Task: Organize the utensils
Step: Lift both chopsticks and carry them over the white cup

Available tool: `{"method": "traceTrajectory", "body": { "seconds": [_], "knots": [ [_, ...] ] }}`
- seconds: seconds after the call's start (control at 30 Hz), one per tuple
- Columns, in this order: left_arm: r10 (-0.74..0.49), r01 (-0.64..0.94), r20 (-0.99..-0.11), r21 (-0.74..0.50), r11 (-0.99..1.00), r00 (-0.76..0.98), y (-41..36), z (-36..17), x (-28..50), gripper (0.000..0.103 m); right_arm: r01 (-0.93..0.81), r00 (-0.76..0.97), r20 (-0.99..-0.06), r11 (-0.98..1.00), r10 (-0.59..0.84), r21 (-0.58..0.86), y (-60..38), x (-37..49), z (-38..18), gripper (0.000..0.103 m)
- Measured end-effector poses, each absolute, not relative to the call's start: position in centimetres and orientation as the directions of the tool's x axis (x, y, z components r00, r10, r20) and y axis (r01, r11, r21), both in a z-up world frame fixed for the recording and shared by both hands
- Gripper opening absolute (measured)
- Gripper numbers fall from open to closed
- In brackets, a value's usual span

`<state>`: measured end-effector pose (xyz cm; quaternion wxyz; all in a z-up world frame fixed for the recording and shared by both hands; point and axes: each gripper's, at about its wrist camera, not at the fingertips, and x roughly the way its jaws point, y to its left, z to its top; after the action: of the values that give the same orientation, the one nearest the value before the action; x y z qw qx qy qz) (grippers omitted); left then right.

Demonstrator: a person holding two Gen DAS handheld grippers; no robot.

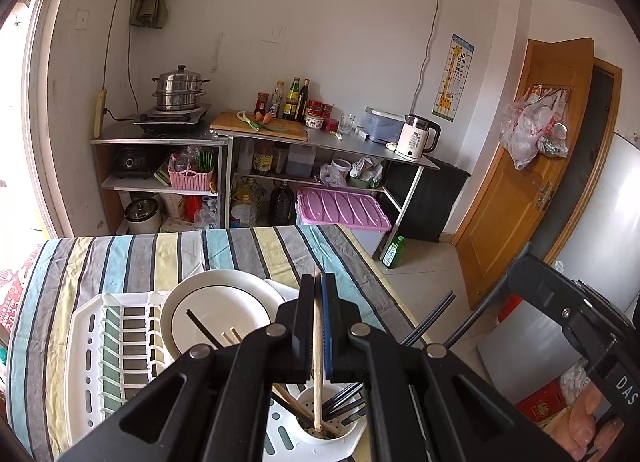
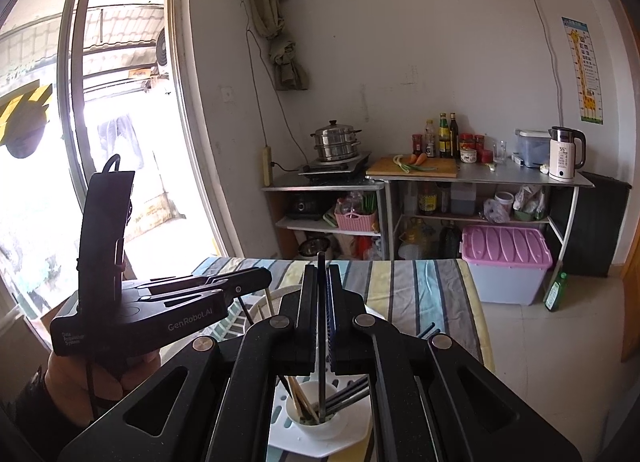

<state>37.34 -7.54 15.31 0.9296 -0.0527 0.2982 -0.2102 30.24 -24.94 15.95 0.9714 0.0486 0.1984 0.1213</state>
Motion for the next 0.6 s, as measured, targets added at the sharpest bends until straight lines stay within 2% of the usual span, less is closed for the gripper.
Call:
{"method": "traceTrajectory", "body": {
  "seconds": [0.37, 0.6],
  "knots": [
    [-0.379, 0.316, -0.586, -0.212, 0.925, 0.717, -6.2, 12.2, 37.3, 0.004, -0.165, 0.866, -0.447, 0.973, 0.222, 0.163, -26.7, 31.2, 12.3, 0.004],
    [-0.354, 0.287, -0.607, -0.209, 0.935, 0.711, -5.4, 10.8, 37.2, 0.004, -0.142, 0.863, -0.46, 0.974, 0.21, 0.177, -27.9, 31.2, 11.9, 0.004]
  ]
}}
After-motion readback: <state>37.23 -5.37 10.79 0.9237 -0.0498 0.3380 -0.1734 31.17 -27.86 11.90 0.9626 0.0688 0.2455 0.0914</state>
